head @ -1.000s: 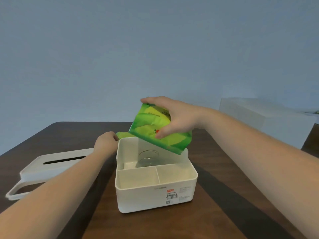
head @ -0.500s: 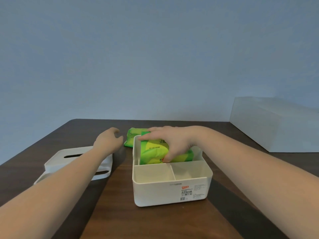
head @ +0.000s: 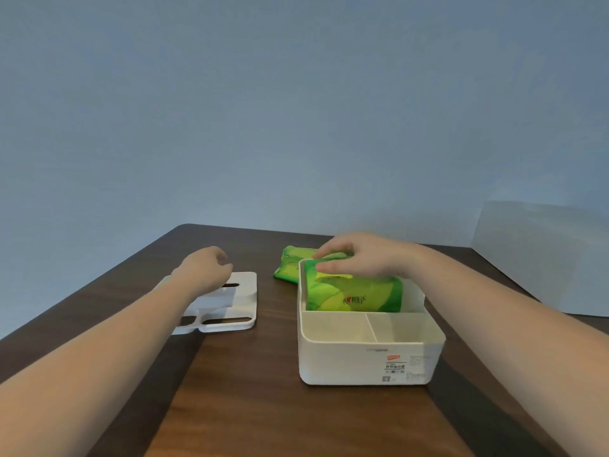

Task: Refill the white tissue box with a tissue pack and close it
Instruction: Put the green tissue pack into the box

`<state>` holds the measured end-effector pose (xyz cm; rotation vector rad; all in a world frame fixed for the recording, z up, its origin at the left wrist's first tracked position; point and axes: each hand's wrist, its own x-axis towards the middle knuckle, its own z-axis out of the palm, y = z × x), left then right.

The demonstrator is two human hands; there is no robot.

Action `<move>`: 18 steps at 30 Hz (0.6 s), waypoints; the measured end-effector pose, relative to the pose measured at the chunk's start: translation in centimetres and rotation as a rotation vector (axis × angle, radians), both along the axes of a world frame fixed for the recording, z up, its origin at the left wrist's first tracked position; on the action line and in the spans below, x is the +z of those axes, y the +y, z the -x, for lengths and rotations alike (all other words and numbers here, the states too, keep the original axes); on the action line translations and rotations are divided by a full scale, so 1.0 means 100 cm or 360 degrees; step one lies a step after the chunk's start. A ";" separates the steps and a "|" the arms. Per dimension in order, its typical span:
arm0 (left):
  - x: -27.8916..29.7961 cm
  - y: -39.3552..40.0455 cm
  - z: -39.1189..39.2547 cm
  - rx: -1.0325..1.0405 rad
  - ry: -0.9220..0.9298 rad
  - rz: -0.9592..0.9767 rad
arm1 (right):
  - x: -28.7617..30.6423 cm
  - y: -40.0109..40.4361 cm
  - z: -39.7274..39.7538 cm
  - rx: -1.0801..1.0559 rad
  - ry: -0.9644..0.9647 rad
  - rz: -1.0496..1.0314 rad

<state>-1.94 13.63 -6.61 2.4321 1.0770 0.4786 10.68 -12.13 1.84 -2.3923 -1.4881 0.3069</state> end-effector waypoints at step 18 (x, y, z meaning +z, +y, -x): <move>-0.022 0.039 0.064 0.0351 0.0027 0.0275 | -0.034 0.139 0.076 -0.0210 0.0026 0.0282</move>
